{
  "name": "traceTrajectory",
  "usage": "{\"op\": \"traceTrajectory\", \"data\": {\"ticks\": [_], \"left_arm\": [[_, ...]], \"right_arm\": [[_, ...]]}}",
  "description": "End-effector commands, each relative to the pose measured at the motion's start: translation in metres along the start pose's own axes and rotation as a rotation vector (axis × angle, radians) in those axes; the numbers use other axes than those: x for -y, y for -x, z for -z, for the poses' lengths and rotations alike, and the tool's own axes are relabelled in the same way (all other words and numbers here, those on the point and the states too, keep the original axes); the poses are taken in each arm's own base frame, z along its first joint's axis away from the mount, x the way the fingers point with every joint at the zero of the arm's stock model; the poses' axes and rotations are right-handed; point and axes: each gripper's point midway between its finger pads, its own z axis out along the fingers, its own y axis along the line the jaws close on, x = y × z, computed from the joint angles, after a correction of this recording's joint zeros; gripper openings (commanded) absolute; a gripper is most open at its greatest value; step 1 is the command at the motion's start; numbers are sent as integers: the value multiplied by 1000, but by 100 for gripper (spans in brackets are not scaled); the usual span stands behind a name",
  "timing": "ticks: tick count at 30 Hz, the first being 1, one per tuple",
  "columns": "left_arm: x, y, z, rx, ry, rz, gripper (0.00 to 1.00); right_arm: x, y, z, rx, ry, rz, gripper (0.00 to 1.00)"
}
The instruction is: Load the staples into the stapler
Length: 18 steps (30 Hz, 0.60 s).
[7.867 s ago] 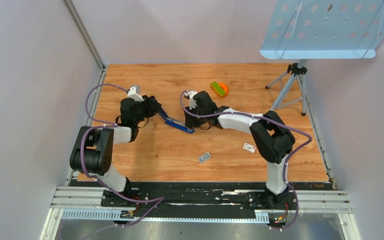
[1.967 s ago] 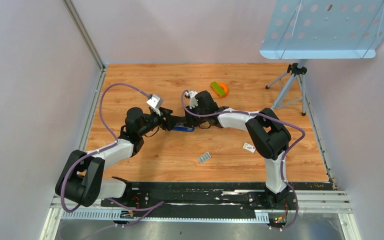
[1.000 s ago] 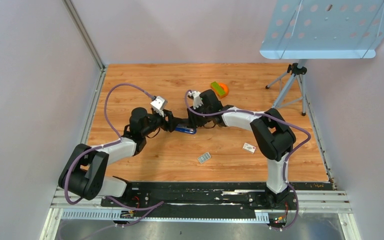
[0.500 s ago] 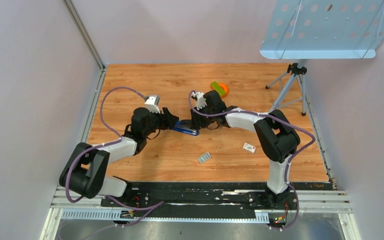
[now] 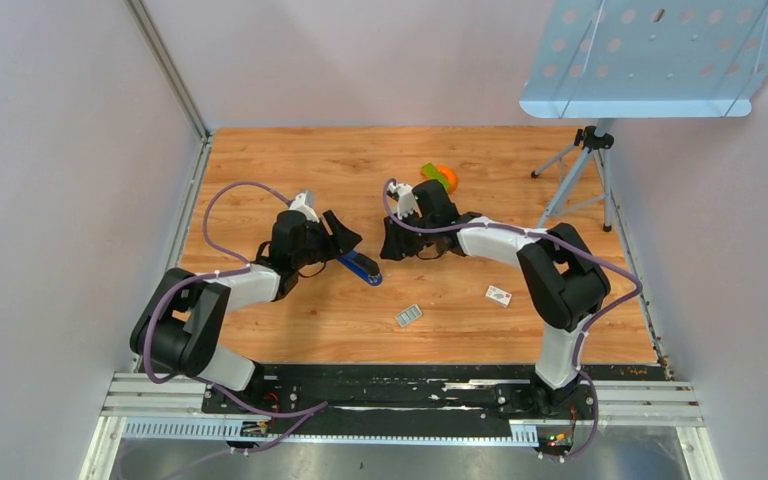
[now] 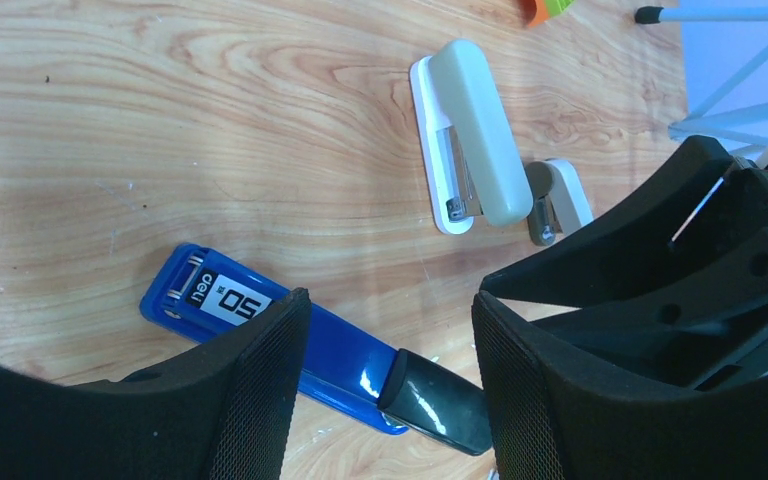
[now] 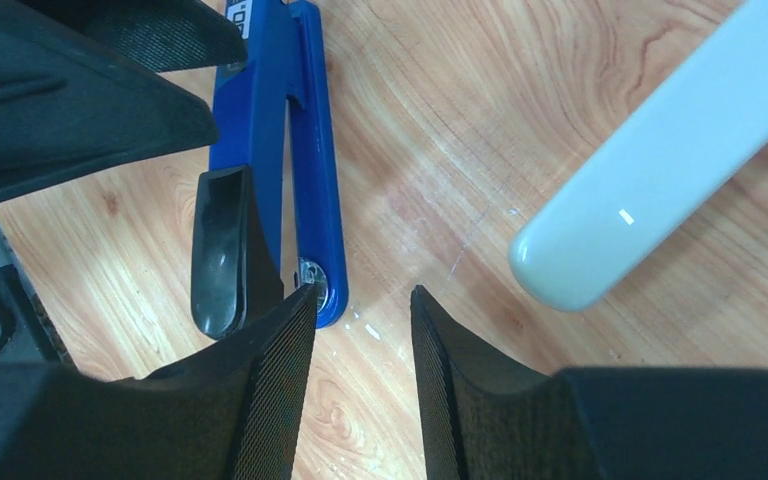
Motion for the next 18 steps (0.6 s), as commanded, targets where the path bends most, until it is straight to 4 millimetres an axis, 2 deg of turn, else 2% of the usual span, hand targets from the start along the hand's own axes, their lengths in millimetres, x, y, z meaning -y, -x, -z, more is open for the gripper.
{"op": "traceTrajectory", "data": {"ticks": [1,9,14,18], "left_arm": [[1,-4,0,0,-13,28,63],[-11,-12,6,-31,54,18,62],[-16,-24,3,-72,64,29,61],[-25,-32,2,-95,94,29,58]], "right_arm": [[-3,4,14,13,6,-20,43],[-17,10,22,29,30,-75,47],[-29,6,12,6,48,-77,51],[-34,-6,4,-30,48,-83,46]]}}
